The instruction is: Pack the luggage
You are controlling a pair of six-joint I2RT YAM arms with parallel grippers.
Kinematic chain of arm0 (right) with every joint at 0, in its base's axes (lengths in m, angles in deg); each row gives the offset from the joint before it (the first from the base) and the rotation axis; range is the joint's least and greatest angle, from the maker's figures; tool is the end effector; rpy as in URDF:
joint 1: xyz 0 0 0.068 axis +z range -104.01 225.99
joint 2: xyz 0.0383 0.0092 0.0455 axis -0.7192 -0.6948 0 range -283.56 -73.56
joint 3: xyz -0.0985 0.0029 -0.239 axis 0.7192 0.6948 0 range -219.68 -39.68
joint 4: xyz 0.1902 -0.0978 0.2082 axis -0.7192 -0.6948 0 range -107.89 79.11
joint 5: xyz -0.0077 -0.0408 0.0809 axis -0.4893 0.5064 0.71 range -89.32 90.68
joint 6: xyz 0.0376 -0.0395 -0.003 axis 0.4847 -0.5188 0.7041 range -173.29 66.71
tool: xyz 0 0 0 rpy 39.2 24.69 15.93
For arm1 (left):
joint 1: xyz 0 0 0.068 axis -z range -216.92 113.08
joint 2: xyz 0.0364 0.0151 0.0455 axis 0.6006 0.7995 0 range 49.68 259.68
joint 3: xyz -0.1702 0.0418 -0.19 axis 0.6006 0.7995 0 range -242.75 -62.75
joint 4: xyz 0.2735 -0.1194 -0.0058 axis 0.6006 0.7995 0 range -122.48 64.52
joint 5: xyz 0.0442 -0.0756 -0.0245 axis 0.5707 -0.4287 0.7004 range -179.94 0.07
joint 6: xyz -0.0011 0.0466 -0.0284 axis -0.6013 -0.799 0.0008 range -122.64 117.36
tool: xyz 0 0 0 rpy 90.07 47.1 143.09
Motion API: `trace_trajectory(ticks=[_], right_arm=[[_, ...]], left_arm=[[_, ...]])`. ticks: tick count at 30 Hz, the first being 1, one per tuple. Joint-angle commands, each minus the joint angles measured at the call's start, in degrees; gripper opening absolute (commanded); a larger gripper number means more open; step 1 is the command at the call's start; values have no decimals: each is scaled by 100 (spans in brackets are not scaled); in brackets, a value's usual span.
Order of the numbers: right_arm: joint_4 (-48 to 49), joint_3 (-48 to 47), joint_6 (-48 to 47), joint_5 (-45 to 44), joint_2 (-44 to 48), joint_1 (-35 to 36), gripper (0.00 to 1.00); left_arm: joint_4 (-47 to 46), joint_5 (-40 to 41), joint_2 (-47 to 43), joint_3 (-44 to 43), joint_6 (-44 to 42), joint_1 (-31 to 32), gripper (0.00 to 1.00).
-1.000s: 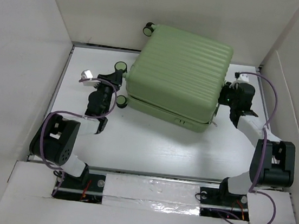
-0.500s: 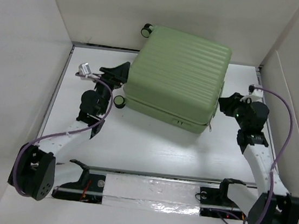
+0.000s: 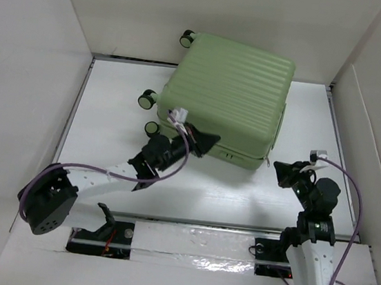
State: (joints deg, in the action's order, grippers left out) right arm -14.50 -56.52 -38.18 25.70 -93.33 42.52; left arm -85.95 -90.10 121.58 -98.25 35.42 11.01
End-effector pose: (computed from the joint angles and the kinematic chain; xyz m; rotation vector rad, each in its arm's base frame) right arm 0.1794 0.0047 0.2310 -0.0564 1.7000 0.5192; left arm 0.2095 -0.2322 0.2625 0.1218 1.3793 -1.2794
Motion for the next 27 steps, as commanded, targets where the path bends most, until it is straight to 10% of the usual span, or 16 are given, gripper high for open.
trace_trajectory(ticks=[1,3,6,18,27], right_arm=[[-78,111,106,171,88,-23,11],[360,207,149,293,-114,-23,41],[1318,330,141,609,-921,-23,56],[2691,348,106,1093,-2470,-155,43],[2568,234,80,1251,-2664,-155,4]], left_arm=[[-58,263,8,403,-230,288,0],[-251,44,78,685,-37,288,0],[-295,-256,236,852,-18,349,0],[-726,-783,1167,703,26,349,0],[-770,-1003,1844,202,78,349,0]])
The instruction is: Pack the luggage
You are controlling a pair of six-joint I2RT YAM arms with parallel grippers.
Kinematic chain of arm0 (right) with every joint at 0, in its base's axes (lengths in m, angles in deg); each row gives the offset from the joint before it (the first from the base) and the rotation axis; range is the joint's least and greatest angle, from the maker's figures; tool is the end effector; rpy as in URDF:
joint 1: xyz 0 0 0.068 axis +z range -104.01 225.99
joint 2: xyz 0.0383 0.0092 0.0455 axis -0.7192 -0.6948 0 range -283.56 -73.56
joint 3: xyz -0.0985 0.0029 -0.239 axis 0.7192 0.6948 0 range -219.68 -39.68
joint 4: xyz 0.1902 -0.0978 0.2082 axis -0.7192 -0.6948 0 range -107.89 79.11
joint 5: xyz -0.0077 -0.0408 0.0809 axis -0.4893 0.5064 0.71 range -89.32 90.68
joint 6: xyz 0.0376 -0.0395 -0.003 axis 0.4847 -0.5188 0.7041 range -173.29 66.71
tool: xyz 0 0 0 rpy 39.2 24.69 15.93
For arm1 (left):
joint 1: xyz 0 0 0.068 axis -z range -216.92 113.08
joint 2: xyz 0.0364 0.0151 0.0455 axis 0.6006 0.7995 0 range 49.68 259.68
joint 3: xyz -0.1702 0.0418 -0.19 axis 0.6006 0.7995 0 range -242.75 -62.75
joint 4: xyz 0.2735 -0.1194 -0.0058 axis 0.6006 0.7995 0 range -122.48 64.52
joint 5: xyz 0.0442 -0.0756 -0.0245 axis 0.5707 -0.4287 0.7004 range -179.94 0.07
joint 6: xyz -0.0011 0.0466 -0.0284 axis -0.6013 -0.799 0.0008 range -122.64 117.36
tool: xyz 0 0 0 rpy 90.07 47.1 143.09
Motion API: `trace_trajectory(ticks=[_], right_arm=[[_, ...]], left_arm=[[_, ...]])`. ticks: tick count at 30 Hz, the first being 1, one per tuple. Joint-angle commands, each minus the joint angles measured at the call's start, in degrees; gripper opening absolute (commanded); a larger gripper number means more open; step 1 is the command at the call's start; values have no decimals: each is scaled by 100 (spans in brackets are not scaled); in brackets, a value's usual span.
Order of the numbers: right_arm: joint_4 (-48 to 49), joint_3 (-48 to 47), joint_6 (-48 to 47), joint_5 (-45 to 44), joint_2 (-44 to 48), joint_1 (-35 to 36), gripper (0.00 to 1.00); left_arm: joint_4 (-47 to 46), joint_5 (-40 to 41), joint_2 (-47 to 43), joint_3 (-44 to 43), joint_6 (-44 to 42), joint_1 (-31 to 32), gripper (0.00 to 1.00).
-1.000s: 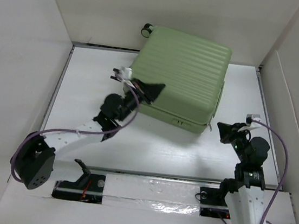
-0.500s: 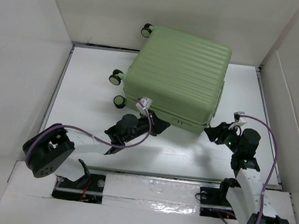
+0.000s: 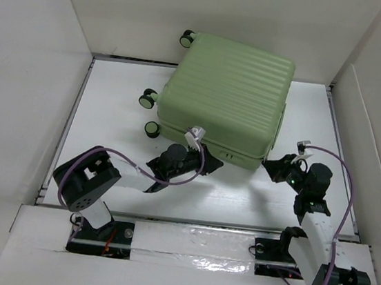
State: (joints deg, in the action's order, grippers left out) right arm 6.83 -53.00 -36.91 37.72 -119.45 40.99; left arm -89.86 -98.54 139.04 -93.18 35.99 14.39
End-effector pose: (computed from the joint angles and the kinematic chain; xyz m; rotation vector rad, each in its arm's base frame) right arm 0.2192 0.0031 0.1635 -0.1204 1.8328 0.7285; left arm 0.1992 -0.2574 0.1472 0.3230 1.7384 -1.3071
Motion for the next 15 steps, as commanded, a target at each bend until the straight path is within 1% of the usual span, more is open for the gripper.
trace_trajectory(ticks=[1,4,7,8,9,11,13,14,15], right_arm=[[391,-109,-39,93,-52,-2,0],[172,-13,5,216,176,-2,0],[-328,67,-21,138,851,-2,0],[-878,23,-91,15,1062,59,0],[-1188,-38,-161,-55,1491,60,0],[-1751,-205,-267,-196,2019,130,0],[-2130,-302,-302,-223,2198,279,0],[-2471,-381,-354,-354,2233,410,0],[-2562,-486,-398,-355,2242,499,0]], left_arm=[[-396,-116,151,-357,4,11,0],[-440,-11,406,-603,-13,11,0],[-423,165,792,-937,-84,11,0],[-423,235,872,-1077,-119,11,0],[-431,280,1020,-1131,-110,11,0],[-466,315,1170,-1332,-49,11,0],[-467,446,1259,-1447,-66,11,0],[-414,499,1285,-1578,-75,11,0],[-414,517,1346,-1623,-66,11,0]])
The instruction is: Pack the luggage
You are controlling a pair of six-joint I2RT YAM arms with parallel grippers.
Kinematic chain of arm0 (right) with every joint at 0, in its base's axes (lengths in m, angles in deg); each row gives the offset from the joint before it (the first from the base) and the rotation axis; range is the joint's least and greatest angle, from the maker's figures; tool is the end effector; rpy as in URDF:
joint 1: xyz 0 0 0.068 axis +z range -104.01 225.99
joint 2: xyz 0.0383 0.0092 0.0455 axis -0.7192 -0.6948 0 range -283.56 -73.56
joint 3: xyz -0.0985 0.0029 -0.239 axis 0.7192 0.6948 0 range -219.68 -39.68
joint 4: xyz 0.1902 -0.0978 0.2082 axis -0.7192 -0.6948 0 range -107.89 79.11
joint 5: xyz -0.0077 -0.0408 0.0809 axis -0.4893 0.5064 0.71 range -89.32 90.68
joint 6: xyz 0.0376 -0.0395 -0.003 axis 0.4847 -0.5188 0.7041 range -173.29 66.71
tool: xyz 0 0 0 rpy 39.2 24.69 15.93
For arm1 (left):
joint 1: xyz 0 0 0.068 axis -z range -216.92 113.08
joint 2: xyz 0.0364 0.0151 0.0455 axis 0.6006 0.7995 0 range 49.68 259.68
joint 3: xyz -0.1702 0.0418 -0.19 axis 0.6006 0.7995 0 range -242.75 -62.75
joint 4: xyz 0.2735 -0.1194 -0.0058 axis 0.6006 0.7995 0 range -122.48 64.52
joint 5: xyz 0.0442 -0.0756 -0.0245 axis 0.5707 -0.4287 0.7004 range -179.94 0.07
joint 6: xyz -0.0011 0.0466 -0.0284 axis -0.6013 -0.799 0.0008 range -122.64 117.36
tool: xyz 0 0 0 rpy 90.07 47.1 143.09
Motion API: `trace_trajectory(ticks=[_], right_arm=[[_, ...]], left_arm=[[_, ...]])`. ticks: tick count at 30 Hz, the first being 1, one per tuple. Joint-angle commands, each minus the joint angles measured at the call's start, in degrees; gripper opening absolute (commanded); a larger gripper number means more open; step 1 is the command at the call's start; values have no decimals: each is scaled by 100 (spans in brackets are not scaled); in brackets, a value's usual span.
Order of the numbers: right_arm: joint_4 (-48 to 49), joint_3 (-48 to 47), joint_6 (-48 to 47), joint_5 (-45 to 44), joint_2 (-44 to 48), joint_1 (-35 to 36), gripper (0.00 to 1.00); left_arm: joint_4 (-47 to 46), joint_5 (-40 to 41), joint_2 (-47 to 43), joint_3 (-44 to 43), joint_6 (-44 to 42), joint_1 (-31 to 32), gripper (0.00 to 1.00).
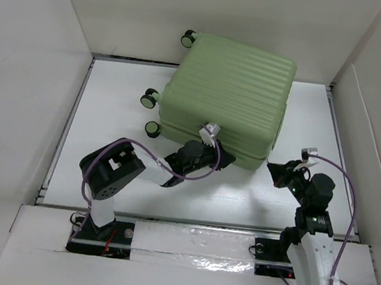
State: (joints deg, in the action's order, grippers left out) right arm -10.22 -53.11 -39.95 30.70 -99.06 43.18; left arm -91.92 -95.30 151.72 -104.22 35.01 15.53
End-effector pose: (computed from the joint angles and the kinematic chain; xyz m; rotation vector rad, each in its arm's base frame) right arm 0.1898 0.0091 0.1991 -0.1335 1.7758 0.5950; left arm 0.2255 -0.2988 0.1370 0.3046 1.7225 -1.2706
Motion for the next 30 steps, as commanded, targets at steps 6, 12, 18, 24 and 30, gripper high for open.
trace_trajectory(ticks=[6,12,18,24,30], right_arm=[[-709,-511,19,-311,-192,1674,0],[98,-503,493,-1849,-772,3232,0],[1794,-450,1029,-3289,-1920,4691,0],[2544,-538,1250,-4696,-2838,5369,0],[2113,-354,1206,-4857,-2320,5229,0]], left_arm=[[-191,115,272,-844,76,-103,0],[-156,71,299,-924,102,-50,0],[-173,-79,457,-994,172,-50,0],[-112,53,-50,-451,94,-76,0],[309,484,-1455,954,-38,-665,41]])
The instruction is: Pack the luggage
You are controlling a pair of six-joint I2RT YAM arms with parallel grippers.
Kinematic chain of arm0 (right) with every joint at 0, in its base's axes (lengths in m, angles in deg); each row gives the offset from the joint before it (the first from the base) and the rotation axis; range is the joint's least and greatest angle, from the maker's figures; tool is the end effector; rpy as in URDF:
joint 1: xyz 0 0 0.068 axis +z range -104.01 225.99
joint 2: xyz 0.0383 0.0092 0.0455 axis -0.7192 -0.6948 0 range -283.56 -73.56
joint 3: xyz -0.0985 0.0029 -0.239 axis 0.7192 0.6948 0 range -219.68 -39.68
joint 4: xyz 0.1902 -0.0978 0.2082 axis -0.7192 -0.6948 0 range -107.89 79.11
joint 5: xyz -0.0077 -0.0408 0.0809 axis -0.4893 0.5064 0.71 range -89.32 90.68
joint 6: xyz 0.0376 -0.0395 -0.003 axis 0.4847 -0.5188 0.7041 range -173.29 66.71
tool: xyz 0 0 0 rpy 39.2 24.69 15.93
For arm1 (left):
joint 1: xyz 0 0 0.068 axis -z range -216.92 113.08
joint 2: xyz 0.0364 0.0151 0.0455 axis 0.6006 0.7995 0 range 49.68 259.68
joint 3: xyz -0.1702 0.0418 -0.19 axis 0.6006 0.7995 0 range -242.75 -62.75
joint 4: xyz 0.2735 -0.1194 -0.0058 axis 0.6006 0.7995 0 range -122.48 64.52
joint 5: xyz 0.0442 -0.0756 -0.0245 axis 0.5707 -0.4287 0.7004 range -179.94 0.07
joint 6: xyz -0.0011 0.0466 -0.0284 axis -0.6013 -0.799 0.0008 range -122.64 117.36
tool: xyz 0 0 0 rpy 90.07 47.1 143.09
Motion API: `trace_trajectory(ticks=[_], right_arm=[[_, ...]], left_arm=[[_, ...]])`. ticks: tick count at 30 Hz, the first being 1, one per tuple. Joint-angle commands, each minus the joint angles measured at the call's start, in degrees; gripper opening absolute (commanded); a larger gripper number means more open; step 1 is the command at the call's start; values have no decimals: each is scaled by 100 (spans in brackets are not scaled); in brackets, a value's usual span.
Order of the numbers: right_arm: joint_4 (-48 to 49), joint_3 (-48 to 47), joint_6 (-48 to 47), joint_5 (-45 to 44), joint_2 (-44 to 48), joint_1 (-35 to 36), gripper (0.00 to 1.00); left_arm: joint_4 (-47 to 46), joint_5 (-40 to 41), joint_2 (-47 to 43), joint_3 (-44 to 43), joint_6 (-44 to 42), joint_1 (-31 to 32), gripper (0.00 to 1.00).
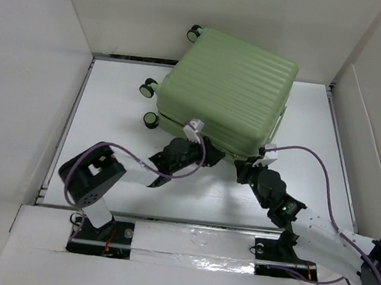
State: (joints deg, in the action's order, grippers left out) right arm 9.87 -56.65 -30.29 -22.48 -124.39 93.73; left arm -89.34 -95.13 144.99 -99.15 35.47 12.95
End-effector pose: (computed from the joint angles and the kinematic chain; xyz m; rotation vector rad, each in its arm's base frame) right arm 0.1699 0.1657 0.1738 -0.0988 1.8085 0.5228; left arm 0.2241 -0.2709 0.1453 0.2564 1.7394 -1.2346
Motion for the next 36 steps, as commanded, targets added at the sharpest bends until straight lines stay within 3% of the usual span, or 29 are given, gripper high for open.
trace_trajectory(ticks=[1,2,3,6,9,16,20,23,24,28,36], right_arm=[[122,36,205,461,231,87,0],[157,53,161,583,231,-10,4],[96,19,143,776,144,-63,17],[-89,-113,160,926,-102,-116,40],[138,-52,187,997,-225,-116,51],[605,-87,187,848,-647,-231,54],[588,-183,178,760,-587,-231,54],[316,-149,160,655,-402,-231,54],[324,-105,152,585,-306,-231,56],[412,27,126,593,-200,-301,64],[421,-43,-50,804,-138,-468,64]], left_arm=[[183,510,-933,580,-93,-486,43],[367,667,-1083,695,-84,-556,45],[430,677,-1372,905,-84,-705,45],[816,826,-1786,1108,-163,-951,46],[1272,1178,-2375,1109,-207,-1198,49],[1432,1310,-3298,960,354,-2428,69],[1660,1758,-3387,723,845,-2893,90],[1801,1338,-3107,424,1242,-3622,98],[1801,1136,-2975,171,1373,-3894,99],[1951,591,-2028,-612,1322,-4011,99],[2021,238,-1032,-1562,1392,-4063,99]])
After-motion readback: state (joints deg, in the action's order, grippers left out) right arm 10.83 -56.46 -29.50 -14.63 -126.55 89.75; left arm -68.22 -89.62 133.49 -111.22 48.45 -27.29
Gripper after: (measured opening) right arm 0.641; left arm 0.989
